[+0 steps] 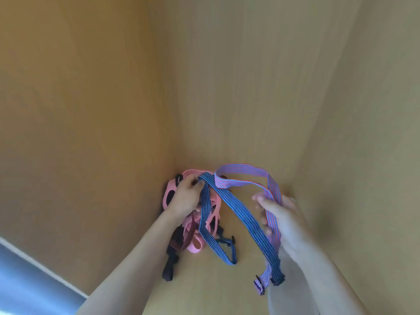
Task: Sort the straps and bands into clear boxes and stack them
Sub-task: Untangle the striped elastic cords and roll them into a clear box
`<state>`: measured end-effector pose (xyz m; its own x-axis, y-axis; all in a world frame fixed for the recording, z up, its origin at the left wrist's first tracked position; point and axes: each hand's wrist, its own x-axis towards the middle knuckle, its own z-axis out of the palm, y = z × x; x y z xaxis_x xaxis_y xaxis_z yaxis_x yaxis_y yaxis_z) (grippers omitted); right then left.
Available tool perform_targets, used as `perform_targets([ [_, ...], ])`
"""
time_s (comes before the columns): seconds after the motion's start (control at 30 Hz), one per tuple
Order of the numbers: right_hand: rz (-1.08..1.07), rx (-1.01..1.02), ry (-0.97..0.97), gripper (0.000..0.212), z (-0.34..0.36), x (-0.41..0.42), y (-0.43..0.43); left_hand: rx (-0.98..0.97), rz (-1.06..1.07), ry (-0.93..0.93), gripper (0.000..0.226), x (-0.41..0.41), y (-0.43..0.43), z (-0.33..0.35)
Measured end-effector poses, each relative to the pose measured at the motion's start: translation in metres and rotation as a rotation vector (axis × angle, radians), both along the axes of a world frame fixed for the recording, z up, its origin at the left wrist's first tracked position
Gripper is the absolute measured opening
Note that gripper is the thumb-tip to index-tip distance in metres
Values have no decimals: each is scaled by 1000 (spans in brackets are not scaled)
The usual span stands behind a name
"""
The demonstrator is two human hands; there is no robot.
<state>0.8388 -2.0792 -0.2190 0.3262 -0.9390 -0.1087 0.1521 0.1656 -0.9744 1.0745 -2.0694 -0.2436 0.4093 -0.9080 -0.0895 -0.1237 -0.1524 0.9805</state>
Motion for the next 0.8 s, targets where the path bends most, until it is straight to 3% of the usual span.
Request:
perform_targets([
  [0.1,-72,-44,63,17,-3,1,-1,-115,-9,5,25,1,-5,18],
  [0.2,-72,-111,8,18,2,3,-2,-144,-55,57,31,-4,-7,30],
  [0.4,-25,-324,-164,18,23,10,4,-11,-116,261,25,-34,-2,37],
  [0.5,37,-383,-223,17,27,16,8,43,-163,479,24,-46,0,43],
  [0.6,97,-322,-52,17,13,22,7,144,-238,789,49,-45,6,51],
  [0.7,183,-312,216,17,-12,24,5,116,-239,894,68,-41,6,58],
  [0.8,131,-326,433,12,-32,22,4,98,-201,875,63,-44,4,69],
])
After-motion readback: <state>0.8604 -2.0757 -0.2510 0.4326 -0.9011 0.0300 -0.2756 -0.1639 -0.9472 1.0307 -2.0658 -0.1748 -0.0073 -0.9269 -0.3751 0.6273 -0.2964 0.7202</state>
